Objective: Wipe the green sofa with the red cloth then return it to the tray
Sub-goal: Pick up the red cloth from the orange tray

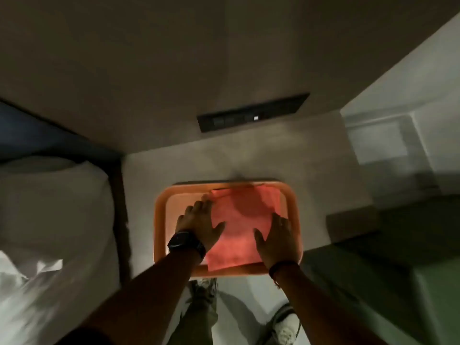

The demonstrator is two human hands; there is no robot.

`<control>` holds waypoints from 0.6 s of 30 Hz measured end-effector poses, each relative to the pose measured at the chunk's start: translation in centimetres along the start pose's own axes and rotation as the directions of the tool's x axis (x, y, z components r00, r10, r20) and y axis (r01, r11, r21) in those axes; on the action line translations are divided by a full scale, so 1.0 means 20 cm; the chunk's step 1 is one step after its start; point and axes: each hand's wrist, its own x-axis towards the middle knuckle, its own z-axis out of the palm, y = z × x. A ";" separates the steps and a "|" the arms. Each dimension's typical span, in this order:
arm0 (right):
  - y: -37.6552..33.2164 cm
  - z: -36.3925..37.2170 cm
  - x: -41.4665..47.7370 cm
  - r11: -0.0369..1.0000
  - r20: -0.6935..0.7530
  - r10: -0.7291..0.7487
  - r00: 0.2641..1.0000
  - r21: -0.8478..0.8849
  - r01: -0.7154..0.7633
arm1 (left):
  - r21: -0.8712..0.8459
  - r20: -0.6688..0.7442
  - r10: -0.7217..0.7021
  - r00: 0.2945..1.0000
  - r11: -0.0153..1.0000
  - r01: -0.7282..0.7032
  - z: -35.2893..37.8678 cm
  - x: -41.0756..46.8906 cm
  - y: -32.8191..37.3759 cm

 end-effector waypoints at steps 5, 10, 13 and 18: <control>0.08 0.21 -0.02 0.955 -0.116 0.294 0.949 0.088 -0.285 | -0.174 0.006 -0.411 0.912 0.897 0.405 0.23 0.00 0.01; 0.06 0.24 0.04 0.732 -0.013 0.572 0.820 0.459 -0.503 | -0.509 0.187 -0.745 0.641 0.484 0.712 0.34 0.01 0.05; 0.07 0.20 0.09 0.539 0.226 0.628 0.744 0.563 -0.626 | -0.438 0.245 -0.722 0.647 0.513 0.739 0.36 0.02 0.04; 0.07 0.07 0.07 0.755 0.144 0.417 0.897 0.495 -0.430 | -0.159 0.010 -0.660 0.752 0.741 0.652 0.26 -0.05 0.09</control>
